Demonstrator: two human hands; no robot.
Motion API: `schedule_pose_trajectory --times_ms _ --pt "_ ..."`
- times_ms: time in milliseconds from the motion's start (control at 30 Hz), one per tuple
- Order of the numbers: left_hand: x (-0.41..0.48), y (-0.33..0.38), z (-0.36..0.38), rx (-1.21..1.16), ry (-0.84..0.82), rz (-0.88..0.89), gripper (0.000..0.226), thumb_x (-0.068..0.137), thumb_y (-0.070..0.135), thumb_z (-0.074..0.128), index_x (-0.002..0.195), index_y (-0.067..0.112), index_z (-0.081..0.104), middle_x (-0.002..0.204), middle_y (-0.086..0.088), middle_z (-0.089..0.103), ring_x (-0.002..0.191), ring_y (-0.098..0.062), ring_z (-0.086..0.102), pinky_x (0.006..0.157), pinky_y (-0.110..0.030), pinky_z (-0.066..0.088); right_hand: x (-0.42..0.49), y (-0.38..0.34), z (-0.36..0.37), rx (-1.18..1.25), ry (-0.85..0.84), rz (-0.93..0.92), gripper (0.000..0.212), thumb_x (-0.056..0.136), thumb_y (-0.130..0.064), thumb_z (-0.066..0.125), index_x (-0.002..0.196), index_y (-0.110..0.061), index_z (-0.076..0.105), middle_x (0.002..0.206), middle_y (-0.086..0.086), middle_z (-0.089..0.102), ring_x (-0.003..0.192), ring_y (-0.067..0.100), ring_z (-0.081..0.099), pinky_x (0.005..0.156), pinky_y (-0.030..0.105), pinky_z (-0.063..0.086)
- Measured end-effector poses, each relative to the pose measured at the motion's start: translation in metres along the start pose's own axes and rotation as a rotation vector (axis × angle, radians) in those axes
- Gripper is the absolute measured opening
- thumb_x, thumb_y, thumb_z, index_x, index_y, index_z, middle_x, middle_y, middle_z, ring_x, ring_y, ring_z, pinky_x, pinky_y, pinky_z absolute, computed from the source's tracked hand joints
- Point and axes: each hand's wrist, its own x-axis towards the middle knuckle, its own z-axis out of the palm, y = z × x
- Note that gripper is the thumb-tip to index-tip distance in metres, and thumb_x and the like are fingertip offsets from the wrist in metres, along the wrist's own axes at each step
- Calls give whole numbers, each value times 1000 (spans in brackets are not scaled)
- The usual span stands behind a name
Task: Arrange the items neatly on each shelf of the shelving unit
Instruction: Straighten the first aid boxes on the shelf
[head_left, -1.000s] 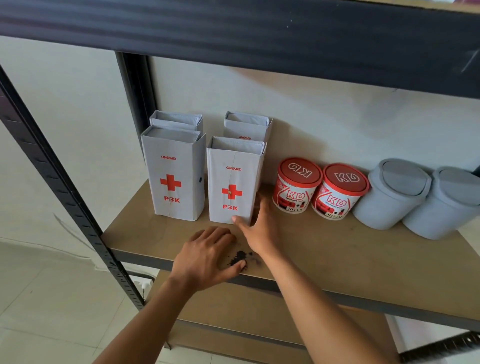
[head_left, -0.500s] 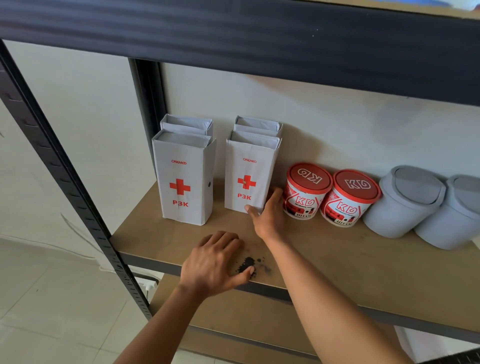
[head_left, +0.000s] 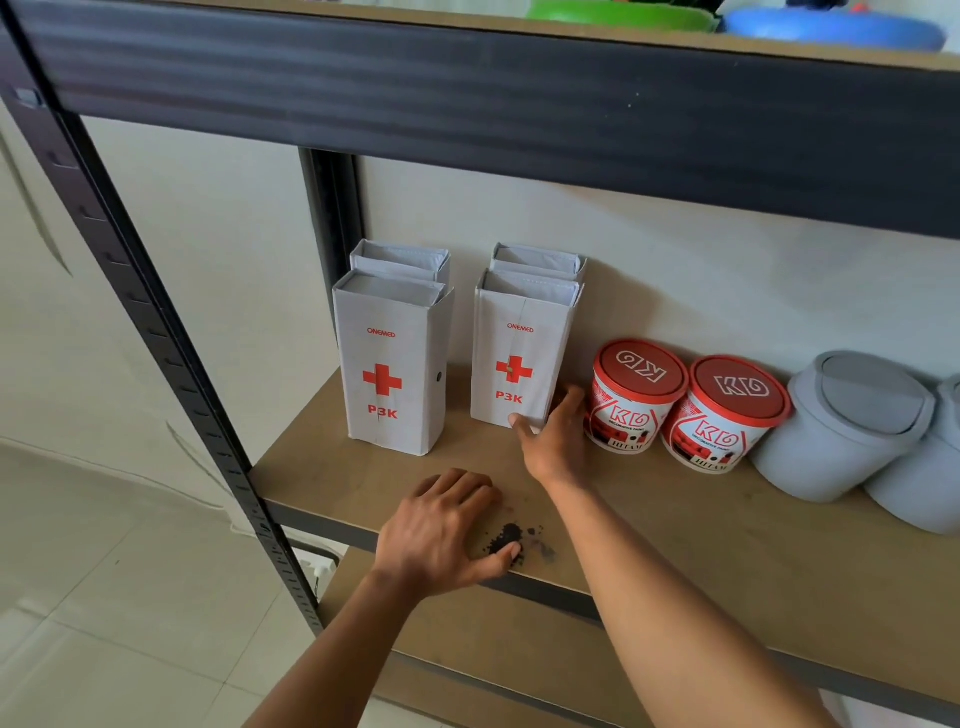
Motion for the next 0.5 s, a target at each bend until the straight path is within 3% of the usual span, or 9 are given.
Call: schedule_pose_trajectory --times_ms 33,133,167,333,500 --pt "0 0 0 1 -1 -1 72 88 84 35 127 29 61 131 7 62 118 -16 58 99 -35 49 -4 2 0 32 17 -1 81 84 -23 85 142 -14 29 145 15 50 125 34 63 89 45 62" --pt "0 1 -1 -2 -5 -8 72 88 84 35 128 30 60 132 7 62 119 -15 57 100 -36 49 -22 6 -2 101 78 -70 76 83 -20 86 138 -10 35 138 11 49 124 21 57 84 9 52" --pt "-1 1 -1 -2 -8 -10 72 88 84 34 128 30 60 132 7 61 120 -15 56 100 -36 49 -28 7 -3 104 87 -90 71 84 -23 85 135 -11 37 135 8 49 121 16 55 80 4 47" --pt "0 1 -7 -23 -56 -7 76 87 86 29 133 32 55 136 8 57 125 -13 51 106 -36 45 -59 6 -9 158 29 -119 39 94 -38 72 119 -25 45 126 -5 58 119 9 57 83 21 54" --pt "-1 -11 -12 -134 -153 38 79 87 86 32 140 31 50 144 8 51 133 -12 42 110 -36 42 -62 -23 -8 257 35 -237 22 96 -32 72 109 -22 57 113 -7 68 105 11 67 86 31 60"
